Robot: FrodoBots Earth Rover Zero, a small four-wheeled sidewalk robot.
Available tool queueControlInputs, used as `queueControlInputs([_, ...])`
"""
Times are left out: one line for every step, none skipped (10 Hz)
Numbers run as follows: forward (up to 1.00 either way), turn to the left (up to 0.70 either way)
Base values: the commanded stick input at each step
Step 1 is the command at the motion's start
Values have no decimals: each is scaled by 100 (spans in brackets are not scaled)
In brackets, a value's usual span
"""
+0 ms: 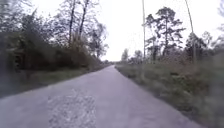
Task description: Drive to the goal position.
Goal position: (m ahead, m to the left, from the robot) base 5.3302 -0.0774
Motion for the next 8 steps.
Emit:
queueControlInputs([100,0])
queueControlInputs([100,0])
queueControlInputs([100,0])
queueControlInputs([100,0])
queueControlInputs([100,0])
queueControlInputs([100,0])
queueControlInputs([100,0])
queueControlInputs([100,0])
